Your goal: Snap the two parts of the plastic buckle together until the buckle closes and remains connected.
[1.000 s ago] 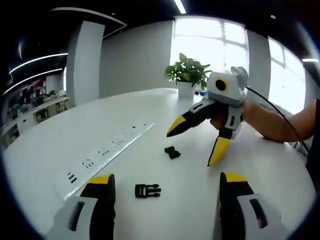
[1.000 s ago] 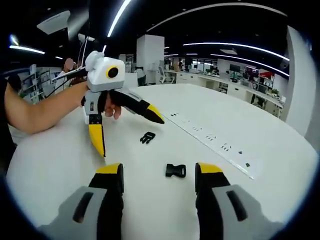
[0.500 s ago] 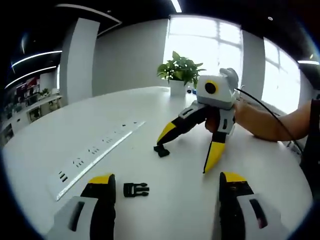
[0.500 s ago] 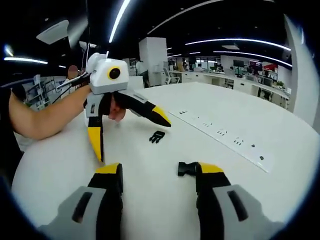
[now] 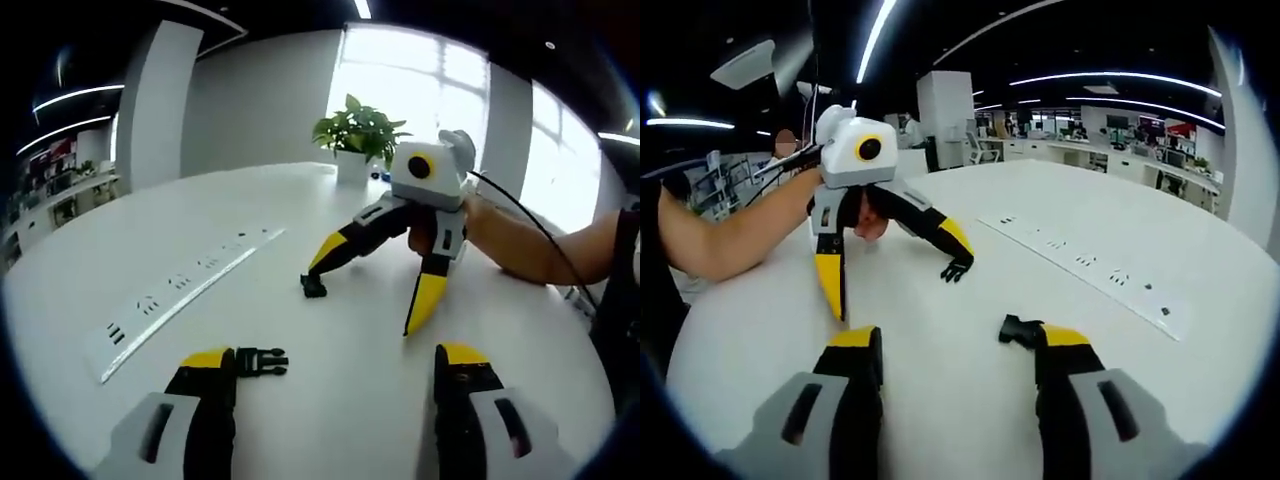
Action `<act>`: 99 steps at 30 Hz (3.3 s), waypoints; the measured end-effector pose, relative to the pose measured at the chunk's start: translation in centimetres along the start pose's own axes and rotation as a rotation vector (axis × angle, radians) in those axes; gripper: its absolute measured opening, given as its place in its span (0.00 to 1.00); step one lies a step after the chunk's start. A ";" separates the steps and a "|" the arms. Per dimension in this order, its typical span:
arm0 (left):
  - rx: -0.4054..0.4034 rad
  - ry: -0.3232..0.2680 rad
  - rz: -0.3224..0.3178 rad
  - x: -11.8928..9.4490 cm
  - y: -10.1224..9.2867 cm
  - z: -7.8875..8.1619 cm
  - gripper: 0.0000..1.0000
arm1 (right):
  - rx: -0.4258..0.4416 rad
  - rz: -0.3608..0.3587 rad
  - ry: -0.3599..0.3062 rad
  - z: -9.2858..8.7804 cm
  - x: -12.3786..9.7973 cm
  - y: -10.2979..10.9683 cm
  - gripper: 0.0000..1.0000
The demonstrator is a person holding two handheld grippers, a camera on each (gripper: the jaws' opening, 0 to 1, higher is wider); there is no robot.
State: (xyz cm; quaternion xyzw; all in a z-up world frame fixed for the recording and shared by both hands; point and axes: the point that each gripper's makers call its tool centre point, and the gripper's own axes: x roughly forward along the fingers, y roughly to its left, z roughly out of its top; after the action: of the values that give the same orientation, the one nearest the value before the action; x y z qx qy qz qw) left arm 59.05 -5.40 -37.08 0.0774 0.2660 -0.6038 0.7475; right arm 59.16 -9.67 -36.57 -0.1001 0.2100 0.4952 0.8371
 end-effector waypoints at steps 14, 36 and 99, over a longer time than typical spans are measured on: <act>-0.039 0.027 -0.031 -1.3 -0.7 -0.6 0.80 | 0.007 0.030 0.023 -0.1 -0.3 0.6 0.64; -0.025 0.026 -0.093 -1.6 -2.1 -0.7 0.74 | 0.000 0.056 0.052 -0.5 -0.6 1.0 0.62; 0.147 0.029 -0.040 -0.7 -0.5 -0.7 0.31 | -0.079 -0.061 -0.038 0.1 0.3 -1.7 0.28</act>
State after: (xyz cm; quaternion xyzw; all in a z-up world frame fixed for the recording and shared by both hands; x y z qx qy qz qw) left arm 58.26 -4.67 -37.21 0.1355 0.2331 -0.6353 0.7237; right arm 60.76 -10.21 -36.64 -0.1296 0.1711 0.4793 0.8510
